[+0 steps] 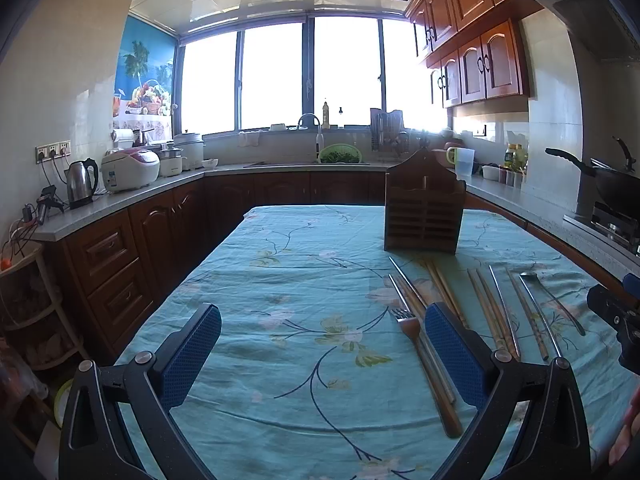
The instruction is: Organize utensils
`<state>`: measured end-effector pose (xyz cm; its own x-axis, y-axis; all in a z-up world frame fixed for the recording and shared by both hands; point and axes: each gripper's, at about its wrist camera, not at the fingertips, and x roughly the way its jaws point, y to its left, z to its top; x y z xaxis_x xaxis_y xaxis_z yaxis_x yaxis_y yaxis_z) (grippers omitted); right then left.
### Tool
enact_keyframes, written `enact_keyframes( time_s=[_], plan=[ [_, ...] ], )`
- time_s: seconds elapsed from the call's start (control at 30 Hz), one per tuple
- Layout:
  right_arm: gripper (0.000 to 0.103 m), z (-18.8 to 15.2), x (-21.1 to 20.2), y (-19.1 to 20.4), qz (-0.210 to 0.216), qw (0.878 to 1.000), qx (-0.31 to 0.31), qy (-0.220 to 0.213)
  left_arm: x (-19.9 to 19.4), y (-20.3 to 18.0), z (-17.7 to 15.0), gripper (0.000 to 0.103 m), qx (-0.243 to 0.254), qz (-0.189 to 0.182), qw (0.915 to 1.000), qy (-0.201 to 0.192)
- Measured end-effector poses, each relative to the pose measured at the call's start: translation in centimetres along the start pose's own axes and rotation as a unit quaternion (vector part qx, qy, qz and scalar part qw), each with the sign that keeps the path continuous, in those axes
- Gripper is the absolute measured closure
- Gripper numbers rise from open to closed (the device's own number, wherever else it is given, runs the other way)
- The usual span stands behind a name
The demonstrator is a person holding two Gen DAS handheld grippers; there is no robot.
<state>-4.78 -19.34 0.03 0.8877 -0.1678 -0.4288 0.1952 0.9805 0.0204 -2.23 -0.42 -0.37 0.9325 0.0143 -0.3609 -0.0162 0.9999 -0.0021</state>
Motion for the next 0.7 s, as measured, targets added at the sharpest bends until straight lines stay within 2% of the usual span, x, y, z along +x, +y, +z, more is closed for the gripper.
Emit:
enact_keyframes(
  time_s=[0.7],
  plan=[
    [0.003,0.01,-0.15,-0.34,0.008,1.000,0.005,-0.003,-0.28,-0.29,0.12,0.001,0.011,0.002,0.9999,-0.009]
  ],
)
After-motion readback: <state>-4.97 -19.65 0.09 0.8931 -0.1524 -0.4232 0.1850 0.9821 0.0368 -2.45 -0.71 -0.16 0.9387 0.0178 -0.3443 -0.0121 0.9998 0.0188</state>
